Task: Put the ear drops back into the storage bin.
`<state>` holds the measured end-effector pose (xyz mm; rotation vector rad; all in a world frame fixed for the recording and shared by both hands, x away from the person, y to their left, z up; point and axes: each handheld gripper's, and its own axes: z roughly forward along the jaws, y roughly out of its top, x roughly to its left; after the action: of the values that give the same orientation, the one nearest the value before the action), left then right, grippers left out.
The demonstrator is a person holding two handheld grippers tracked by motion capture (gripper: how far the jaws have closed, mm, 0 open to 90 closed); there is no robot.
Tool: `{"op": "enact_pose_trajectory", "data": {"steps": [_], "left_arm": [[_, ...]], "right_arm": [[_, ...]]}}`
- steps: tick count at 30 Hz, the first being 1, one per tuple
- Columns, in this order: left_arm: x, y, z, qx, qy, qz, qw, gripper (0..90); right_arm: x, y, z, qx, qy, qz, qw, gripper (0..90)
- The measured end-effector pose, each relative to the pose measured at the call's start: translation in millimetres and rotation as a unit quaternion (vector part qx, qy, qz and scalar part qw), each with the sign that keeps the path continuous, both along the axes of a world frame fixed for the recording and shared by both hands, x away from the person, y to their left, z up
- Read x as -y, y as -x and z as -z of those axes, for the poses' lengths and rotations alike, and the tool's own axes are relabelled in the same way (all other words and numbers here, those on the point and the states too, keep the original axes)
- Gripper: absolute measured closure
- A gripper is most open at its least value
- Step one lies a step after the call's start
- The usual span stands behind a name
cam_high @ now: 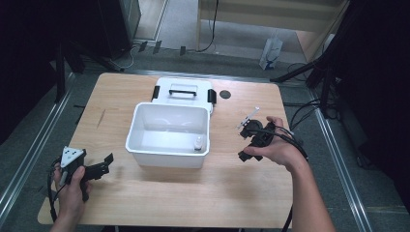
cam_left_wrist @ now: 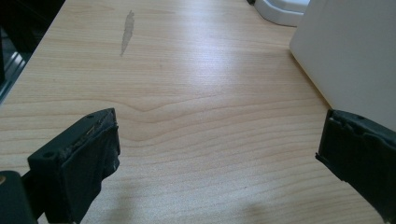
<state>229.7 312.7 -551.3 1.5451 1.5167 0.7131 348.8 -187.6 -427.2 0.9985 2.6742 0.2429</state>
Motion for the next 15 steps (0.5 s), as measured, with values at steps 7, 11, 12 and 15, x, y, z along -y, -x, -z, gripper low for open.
{"op": "enact_pose_trajectory", "data": {"steps": [7,11,12,15], "left_arm": [[0.1,0.1,-0.1,0.0,-0.001,0.0,1.0,0.0],[0.2,0.1,-0.1,0.0,-0.004,0.001,1.0,0.0],[0.3,0.1,-0.1,0.0,-0.004,0.001,1.0,0.0],[0.3,0.2,-0.1,0.0,-0.004,0.001,1.0,0.0]], "right_arm": [[25.2,9.7,11.1,0.028,-0.021,0.032,0.9989,0.0],[38.7,18.1,19.6,0.047,-0.039,0.053,0.9967,0.0],[41.0,19.9,21.0,0.049,-0.042,0.056,0.9964,0.0],[47.4,24.1,25.5,0.057,-0.05,0.063,0.9951,0.0]]}}
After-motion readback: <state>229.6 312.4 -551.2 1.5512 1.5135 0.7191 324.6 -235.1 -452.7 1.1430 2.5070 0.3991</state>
